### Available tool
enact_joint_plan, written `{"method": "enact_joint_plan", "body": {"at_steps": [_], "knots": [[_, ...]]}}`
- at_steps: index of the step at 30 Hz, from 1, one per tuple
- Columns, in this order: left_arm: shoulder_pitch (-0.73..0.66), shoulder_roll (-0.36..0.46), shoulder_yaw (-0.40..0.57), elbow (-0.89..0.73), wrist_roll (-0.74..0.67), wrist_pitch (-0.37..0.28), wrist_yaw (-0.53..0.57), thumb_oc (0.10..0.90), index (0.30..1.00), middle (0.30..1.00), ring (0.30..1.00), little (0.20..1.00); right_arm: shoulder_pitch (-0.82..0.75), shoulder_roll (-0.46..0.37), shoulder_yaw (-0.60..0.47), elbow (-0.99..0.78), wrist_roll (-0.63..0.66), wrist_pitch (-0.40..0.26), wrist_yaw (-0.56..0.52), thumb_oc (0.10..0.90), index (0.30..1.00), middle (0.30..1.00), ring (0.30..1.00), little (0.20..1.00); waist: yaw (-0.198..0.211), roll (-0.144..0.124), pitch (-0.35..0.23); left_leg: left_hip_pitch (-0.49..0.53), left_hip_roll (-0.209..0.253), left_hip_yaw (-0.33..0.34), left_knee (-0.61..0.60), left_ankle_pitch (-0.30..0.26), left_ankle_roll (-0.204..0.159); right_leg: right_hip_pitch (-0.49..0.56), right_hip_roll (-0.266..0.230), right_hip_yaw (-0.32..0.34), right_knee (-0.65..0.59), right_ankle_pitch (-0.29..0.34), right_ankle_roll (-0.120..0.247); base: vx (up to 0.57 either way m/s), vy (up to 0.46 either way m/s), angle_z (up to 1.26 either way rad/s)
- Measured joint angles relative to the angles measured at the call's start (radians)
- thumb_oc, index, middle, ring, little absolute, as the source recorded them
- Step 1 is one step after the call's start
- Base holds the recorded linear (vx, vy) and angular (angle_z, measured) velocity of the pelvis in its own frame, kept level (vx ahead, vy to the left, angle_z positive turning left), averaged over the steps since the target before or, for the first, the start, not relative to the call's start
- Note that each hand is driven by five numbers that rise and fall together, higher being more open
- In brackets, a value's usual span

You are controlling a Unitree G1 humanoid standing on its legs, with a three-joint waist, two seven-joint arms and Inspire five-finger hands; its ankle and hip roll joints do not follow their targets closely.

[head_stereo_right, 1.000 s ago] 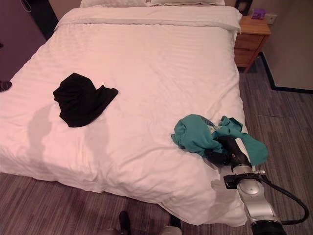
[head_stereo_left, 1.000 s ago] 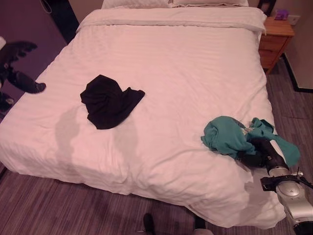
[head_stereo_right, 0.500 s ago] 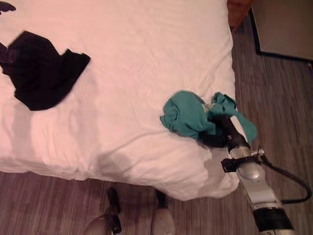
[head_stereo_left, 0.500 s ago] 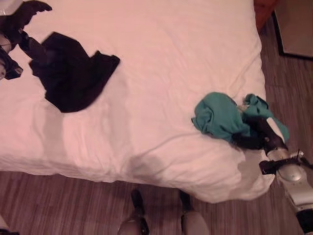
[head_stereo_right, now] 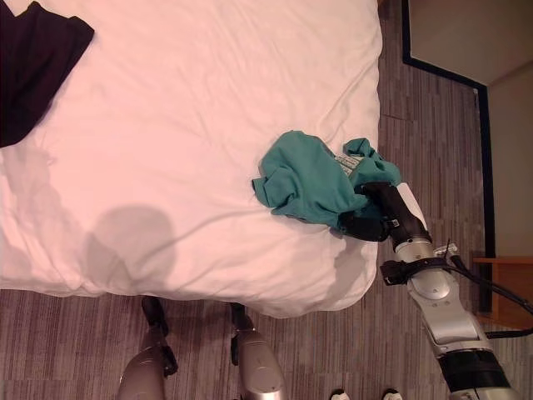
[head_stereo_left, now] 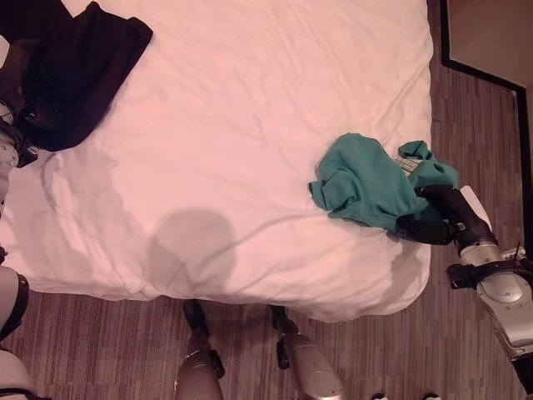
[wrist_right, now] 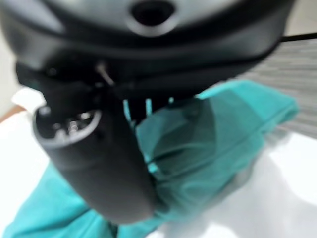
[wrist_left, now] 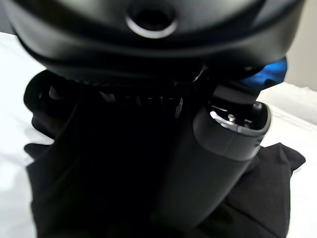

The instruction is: Pick up bed clothes into laundry basket.

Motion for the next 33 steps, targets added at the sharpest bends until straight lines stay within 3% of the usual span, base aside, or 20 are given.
{"method": "enact_joint_plan", "body": {"at_steps": [1,4,8,10,14,15,19,22,23,26,30,33], "knots": [[0.008,0.0,0.009,-0.003,0.0,0.001,-0.001,0.4,0.3,0.3,0.3,0.3,0.001,0.003,0.0,-0.002,0.0,-0.002,0.0,0.4,0.3,0.3,0.3,0.3,0.001,0.0,0.0,0.001,-0.001,0.001,0.0,0.0,0.0,0.001,0.0,0.0,0.0,0.0,0.0,0.01,0.032,-0.03],[0.019,0.006,0.022,-0.036,-0.016,0.018,-0.007,0.4,0.3,0.3,0.3,0.3,0.0,0.015,-0.001,0.004,0.0,-0.001,-0.001,0.4,0.3,0.3,0.3,0.3,0.011,0.0,-0.001,0.004,-0.003,0.004,0.0,0.002,-0.002,0.001,-0.002,0.0,0.0,0.003,-0.004,0.0,0.029,-0.04],[0.14,0.106,0.06,-0.304,-0.189,0.019,-0.09,0.4,0.3,0.3,0.3,0.3,-0.032,0.014,-0.005,0.068,0.001,-0.001,0.001,0.4,0.3,0.3,0.3,0.3,0.043,0.008,-0.004,0.019,-0.015,0.013,0.0,0.004,-0.002,0.016,-0.017,0.0,-0.011,0.006,-0.008,0.03,0.056,-0.04],[0.164,0.125,0.063,-0.353,-0.23,0.014,-0.098,0.4,0.3,0.3,0.3,0.3,-0.045,0.014,-0.01,0.093,0.002,0.0,0.001,0.4,0.3,0.3,0.3,0.3,0.053,0.013,-0.004,0.023,-0.019,0.013,0.0,0.004,-0.001,0.021,-0.02,-0.001,-0.011,0.006,-0.008,0.05,0.053,0.04],[0.329,0.117,0.233,-0.476,-0.452,-0.017,-0.105,0.4,0.3,0.3,0.3,0.3,-0.084,0.0,-0.047,0.135,0.004,0.003,0.0,0.4,0.3,0.3,0.3,0.3,0.079,0.07,0.008,0.056,-0.032,-0.002,0.0,0.004,-0.001,0.061,-0.034,-0.017,-0.011,0.006,-0.008,0.06,0.027,0.11],[0.39,0.105,0.319,-0.518,-0.518,-0.032,-0.097,0.4,0.3,0.3,0.3,0.3,-0.097,-0.019,-0.068,0.136,0.004,0.003,-0.008,0.4,0.3,0.3,0.3,0.3,0.084,0.102,0.009,0.069,-0.032,-0.008,0.0,0.004,0.0,0.079,-0.04,-0.026,-0.012,0.005,-0.007,0.15,-0.033,0.13],[0.487,0.084,0.511,-0.597,-0.613,-0.045,-0.08,0.4,0.3,0.3,0.3,0.3,-0.131,-0.05,-0.146,0.137,0.003,0.007,-0.011,0.4,0.3,0.3,0.3,0.3,0.109,0.156,0.019,0.137,-0.039,-0.018,0.0,0.003,0.001,0.154,-0.047,-0.036,-0.012,-0.005,0.0,0.13,-0.07,0.11],[0.531,0.079,0.606,-0.666,-0.655,-0.096,-0.015,0.4,0.3,0.3,0.3,0.3,-0.124,-0.125,-0.24,0.128,0.002,0.008,-0.037,0.4,0.3,0.3,0.3,0.3,0.109,0.193,-0.013,0.157,-0.045,-0.046,-0.001,-0.007,0.008,0.191,-0.055,-0.058,-0.013,-0.03,0.009,0.04,-0.043,0.28],[0.554,0.073,0.643,-0.689,-0.668,-0.119,0.017,0.4,0.3,0.3,0.3,0.3,-0.128,-0.162,-0.28,0.119,0.002,0.004,-0.061,0.4,0.3,0.3,0.3,0.3,0.115,0.216,-0.038,0.152,-0.047,-0.056,-0.001,-0.01,0.009,0.193,-0.061,-0.061,-0.013,-0.036,0.014,0.03,-0.081,0.25],[0.569,0.055,0.664,-0.727,-0.648,-0.142,0.053,0.4,0.3,0.3,0.3,0.3,-0.141,-0.251,-0.345,0.117,0.001,0.002,-0.1,0.4,0.3,0.3,0.3,0.3,0.111,0.258,-0.099,0.157,-0.063,-0.084,-0.001,-0.008,0.012,0.216,-0.069,-0.088,-0.013,-0.041,0.016,0.03,-0.096,0.26],[0.647,0.006,0.728,-0.841,-0.605,-0.163,0.118,0.4,0.3,0.3,0.3,0.3,-0.135,-0.253,-0.386,0.11,0.001,-0.005,-0.143,0.4,0.3,0.3,0.3,0.3,0.106,0.246,-0.141,0.171,-0.07,-0.085,-0.001,-0.009,0.013,0.229,-0.071,-0.088,-0.013,-0.049,0.016,0.01,-0.073,0.02],[0.747,-0.103,0.825,-1.014,-0.52,-0.178,0.162,0.4,0.3,0.3,0.3,0.3,-0.073,-0.219,-0.514,0.048,-0.006,-0.012,-0.198,0.4,0.3,0.3,0.3,0.3,0.099,0.234,-0.15,0.175,-0.075,-0.082,0.0,-0.009,0.014,0.231,-0.074,-0.086,-0.012,-0.05,0.016,0.02,-0.003,-0.01]]}}
